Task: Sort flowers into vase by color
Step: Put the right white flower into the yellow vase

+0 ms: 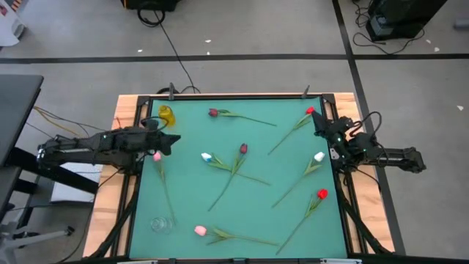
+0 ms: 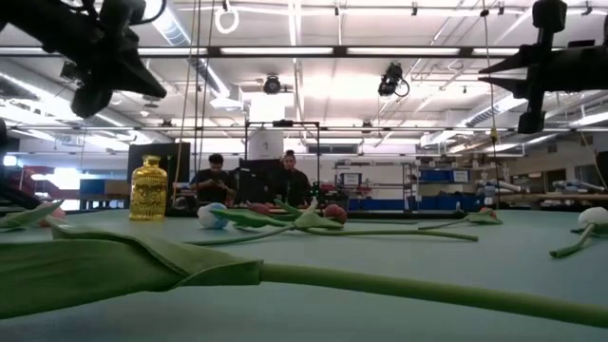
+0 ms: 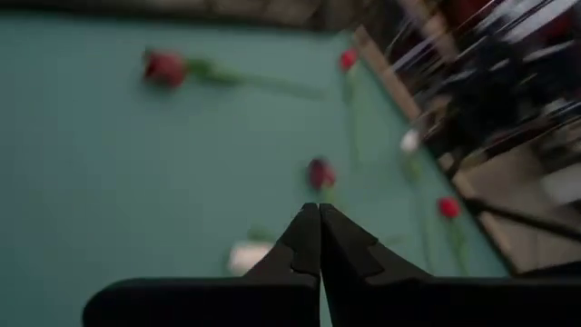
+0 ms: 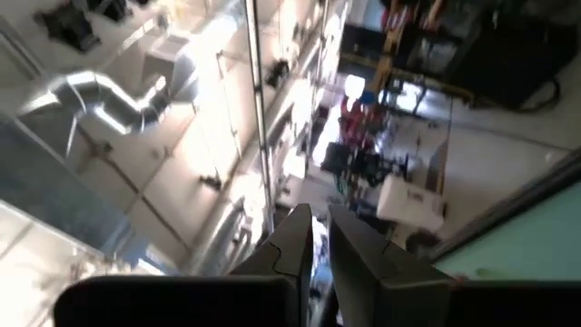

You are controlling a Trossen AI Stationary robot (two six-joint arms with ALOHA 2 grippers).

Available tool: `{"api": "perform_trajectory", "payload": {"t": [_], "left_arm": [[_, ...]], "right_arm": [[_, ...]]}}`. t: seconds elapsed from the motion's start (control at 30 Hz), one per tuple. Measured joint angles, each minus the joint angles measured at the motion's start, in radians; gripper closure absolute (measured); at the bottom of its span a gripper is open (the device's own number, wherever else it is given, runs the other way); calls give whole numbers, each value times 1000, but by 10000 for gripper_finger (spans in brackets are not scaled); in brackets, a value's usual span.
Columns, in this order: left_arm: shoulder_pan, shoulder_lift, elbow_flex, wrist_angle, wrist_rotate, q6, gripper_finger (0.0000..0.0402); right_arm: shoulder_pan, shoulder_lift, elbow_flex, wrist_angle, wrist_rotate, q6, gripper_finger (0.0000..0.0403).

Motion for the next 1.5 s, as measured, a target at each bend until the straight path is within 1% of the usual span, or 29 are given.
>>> {"api": "perform_trajectory", "payload": {"t": [0.1, 0.2, 0.23, 0.3, 0.4, 0.43, 0.5, 0.57, 0.6, 0.67, 0.77, 0.93, 1.03, 1.13, 1.27, 1.5], "left_arm": [[0, 66, 55, -138, 55, -148, 398], [0, 122, 58, -248, 135, -377, 397], [0, 142, 58, -276, 164, -433, 394], [-4, 180, 58, -309, 232, -483, 386], [-13, 232, 58, -313, 319, -494, 368], [-19, 245, 58, -330, 338, -526, 362], [-42, 270, 58, -395, 368, -648, 352], [-75, 290, 58, -450, 385, -713, 343], [-95, 302, 58, -476, 387, -736, 338], [-134, 323, 58, -475, 377, -764, 327], [-170, 371, 57, -473, 358, -798, 299], [-223, 469, 56, -473, 361, -844, 233], [-270, 540, 56, -473, 368, -871, 210], [-308, 613, 52, -470, 376, -922, 207], [-323, 689, 52, -462, 384, -945, 217], [-320, 789, 50, -327, 381, -944, 230]], "right_arm": [[0, 0, 0, -7, -17, -5, 354], [0, 0, 0, -31, -16, 26, 354], [0, 0, 0, -40, -16, 47, 354], [0, 0, 0, -76, -25, 88, 354], [0, 0, 0, -116, -53, 121, 354], [0, 0, 0, -126, -58, 137, 354], [0, 0, 0, -126, -69, 159, 354], [0, 0, 0, -123, -89, 161, 353], [0, 0, 0, -126, -101, 161, 351], [0, 0, 0, -127, -123, 151, 343], [0, 0, 0, -142, -151, 144, 323], [0, 6, 0, -182, -196, 149, 267], [0, 11, 0, -231, -217, 172, 238], [0, 12, 0, -264, -219, 176, 225], [0, 12, 0, -272, -190, 176, 224], [-1, 12, 0, -282, -192, 171, 224]]}}
